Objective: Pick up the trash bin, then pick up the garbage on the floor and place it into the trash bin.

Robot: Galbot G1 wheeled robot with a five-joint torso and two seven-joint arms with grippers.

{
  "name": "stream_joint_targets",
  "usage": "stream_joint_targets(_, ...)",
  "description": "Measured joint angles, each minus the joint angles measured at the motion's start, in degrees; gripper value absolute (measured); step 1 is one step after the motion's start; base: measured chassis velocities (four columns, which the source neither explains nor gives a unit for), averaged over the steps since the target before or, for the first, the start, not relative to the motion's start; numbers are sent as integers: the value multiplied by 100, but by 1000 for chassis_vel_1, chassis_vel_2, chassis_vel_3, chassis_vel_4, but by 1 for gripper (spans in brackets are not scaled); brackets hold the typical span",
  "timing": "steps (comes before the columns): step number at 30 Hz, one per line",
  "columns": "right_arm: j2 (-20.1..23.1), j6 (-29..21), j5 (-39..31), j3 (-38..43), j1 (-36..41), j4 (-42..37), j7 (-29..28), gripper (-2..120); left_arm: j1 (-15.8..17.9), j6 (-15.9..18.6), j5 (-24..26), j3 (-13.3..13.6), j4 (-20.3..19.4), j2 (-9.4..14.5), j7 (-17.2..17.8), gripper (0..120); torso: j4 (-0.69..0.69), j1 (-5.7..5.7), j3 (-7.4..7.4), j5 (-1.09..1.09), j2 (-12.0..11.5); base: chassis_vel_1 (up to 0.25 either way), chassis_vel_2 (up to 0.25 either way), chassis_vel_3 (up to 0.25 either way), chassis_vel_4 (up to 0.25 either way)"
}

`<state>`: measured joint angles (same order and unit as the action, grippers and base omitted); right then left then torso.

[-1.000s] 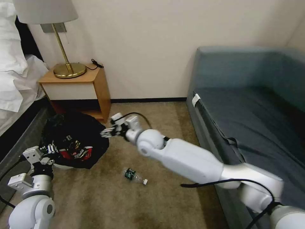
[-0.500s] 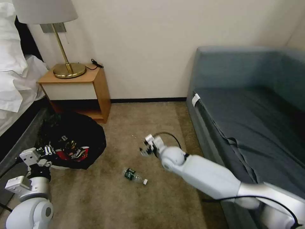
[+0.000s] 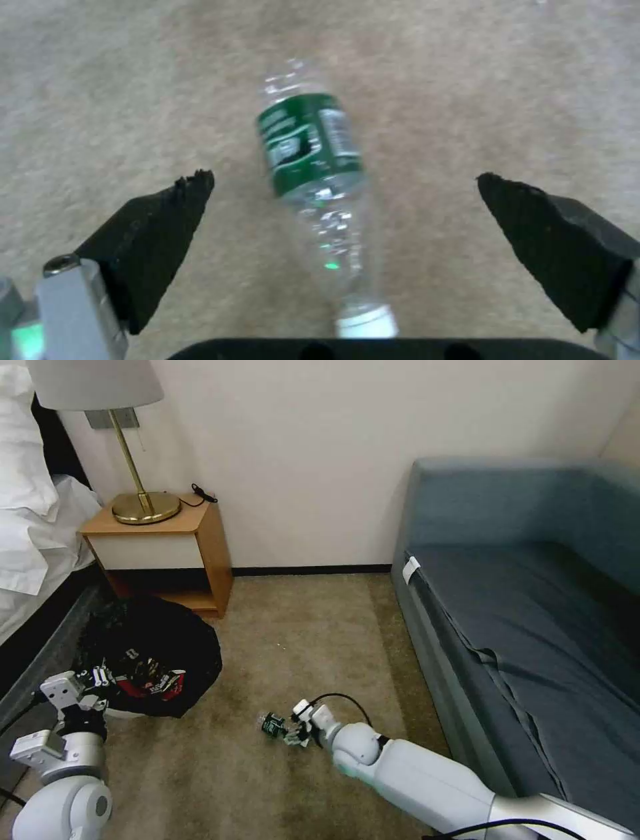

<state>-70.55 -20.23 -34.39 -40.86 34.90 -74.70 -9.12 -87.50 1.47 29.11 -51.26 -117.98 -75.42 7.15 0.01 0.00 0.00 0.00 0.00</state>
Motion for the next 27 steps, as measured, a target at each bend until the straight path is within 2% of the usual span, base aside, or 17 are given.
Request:
stream_joint_targets(6, -18, 239, -17, -257, -75, 188, 139, 100, -22, 68, 31, 30, -90, 32, 34, 5, 0, 0, 0, 0, 0, 0, 0, 0, 0)
stream_joint_targets(14, 184, 454, -257, -796, -483, 451, 607, 100, 31, 144, -13, 69, -179, -16, 41, 5, -1, 0, 0, 0, 0, 0, 0, 0, 0)
stream_joint_targets(19, 11, 743, -315, -1091, -776, 963, 1198, 100, 37, 154, -33, 107, -212, -97, 10, 5, 0, 0, 0, 1, 0, 0, 0, 0, 0)
stream_joint_targets(27, -240, 1073, -294, -1413, -1081, 1515, 1839, 100, 87, 155, -20, 97, -223, -110, -36, 5, -1, 0, 0, 0, 0, 0, 0, 0, 0)
